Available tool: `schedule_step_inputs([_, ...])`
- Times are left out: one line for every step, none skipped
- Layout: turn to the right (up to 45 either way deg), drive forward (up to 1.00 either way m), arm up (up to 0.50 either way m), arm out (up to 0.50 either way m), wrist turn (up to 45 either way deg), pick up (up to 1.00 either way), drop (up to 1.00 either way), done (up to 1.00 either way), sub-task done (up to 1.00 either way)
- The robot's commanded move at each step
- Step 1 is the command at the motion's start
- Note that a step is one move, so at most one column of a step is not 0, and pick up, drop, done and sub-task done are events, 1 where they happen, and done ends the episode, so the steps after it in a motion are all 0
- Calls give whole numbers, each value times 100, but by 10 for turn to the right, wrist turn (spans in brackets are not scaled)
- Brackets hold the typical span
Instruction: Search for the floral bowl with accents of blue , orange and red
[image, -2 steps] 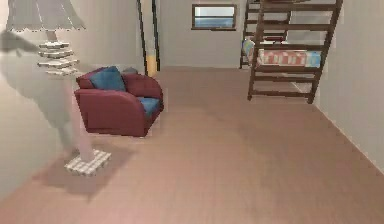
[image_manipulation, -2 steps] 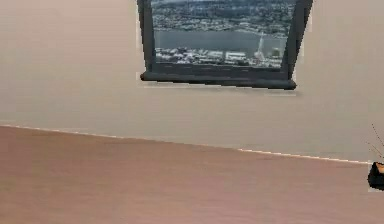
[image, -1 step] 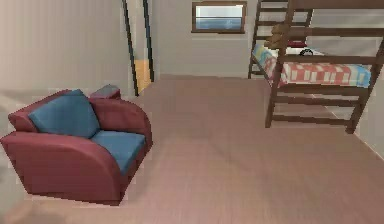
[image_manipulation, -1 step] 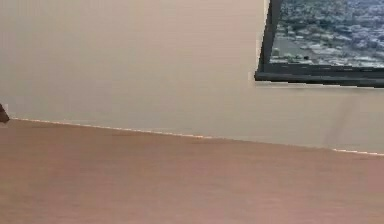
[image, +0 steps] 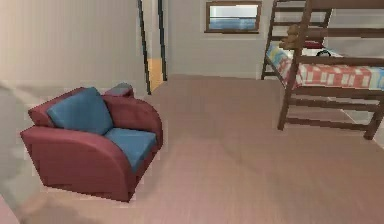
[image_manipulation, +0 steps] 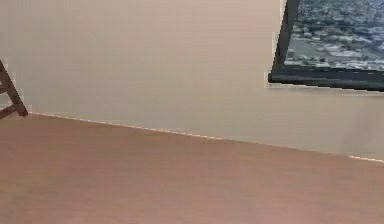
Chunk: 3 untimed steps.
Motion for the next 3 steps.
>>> schedule_step_inputs([0,100,0,0,0,0,0,0,0])
schedule_step_inputs([0,100,0,0,0,0,0,0,0])
schedule_step_inputs([30,0,0,0,0,0,0,0,0])
